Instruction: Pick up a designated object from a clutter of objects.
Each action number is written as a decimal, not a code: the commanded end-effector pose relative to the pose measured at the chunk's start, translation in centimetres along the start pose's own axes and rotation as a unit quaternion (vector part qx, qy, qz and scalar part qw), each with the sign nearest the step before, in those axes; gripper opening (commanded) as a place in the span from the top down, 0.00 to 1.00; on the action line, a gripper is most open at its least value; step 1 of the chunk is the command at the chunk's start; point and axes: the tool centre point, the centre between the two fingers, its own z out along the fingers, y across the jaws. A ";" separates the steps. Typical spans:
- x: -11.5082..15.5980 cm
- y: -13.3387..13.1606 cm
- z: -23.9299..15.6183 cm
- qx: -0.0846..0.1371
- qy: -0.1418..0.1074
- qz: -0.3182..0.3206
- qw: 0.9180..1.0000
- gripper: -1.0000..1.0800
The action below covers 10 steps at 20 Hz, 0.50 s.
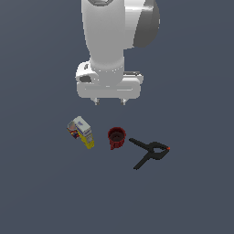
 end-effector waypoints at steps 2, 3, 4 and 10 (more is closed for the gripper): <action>0.0 0.0 0.0 0.000 0.000 0.001 1.000 0.04; 0.0 -0.1 0.0 0.000 0.000 0.001 1.000 0.04; 0.0 -0.1 0.0 0.000 0.000 0.001 1.000 0.04; 0.1 0.3 0.2 0.000 0.001 -0.008 1.000 0.04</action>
